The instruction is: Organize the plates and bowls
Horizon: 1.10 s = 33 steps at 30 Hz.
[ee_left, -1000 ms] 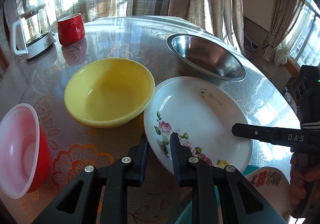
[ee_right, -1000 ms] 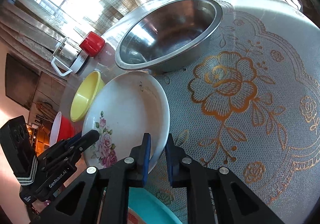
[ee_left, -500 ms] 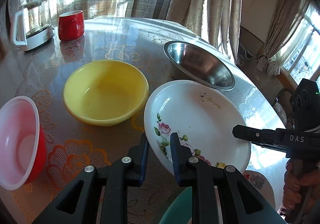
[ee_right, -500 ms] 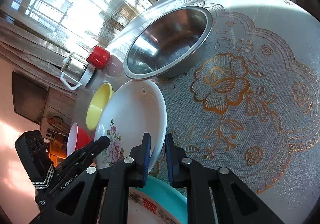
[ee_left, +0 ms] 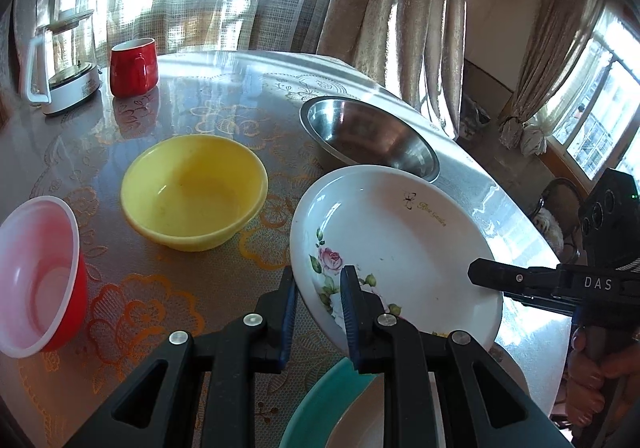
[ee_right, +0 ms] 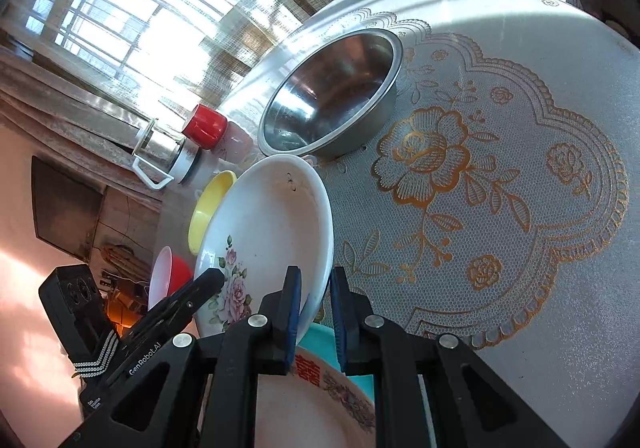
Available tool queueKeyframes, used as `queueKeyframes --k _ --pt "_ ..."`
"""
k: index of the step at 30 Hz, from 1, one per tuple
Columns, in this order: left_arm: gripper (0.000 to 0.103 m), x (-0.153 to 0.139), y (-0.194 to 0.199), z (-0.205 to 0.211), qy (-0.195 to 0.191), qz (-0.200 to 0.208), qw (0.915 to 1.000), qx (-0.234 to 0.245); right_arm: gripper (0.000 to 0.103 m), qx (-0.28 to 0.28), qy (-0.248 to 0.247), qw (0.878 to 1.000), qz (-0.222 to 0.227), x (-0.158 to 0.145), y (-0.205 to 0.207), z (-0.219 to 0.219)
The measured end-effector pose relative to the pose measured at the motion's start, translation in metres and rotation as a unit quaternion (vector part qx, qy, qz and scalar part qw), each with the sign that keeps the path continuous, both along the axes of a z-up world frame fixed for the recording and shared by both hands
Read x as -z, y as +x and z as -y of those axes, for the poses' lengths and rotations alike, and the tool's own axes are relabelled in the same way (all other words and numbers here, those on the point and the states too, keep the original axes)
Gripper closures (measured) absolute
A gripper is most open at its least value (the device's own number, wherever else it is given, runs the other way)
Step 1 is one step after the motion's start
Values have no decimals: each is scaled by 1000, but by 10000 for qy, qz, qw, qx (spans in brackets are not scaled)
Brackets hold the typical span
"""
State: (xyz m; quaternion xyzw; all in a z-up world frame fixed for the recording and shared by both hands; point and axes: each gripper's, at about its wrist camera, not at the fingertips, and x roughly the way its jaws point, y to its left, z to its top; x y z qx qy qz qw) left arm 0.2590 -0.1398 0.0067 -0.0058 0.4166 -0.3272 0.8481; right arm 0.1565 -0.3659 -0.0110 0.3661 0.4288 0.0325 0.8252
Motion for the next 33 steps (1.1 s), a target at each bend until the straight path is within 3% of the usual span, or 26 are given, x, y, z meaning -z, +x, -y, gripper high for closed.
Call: queueKeyframes --k 6,15,22,33 --pt "82 -17 -16 -2 -168 261 9995 46 88 51 -77 9997 241 -9 -23 -3" --pt "82 -24 -53 -6 -116 552 9983 154 88 139 -71 9985 529 -15 -57 -7" --pt "82 -21 -88 -31 -296 435 9986 33 88 35 -163 9973 722 -17 -89 -20" --pt "82 -1 -134 -56 -67 284 9991 -313 88 -274 -235 9964 767 -5 -122 -48"
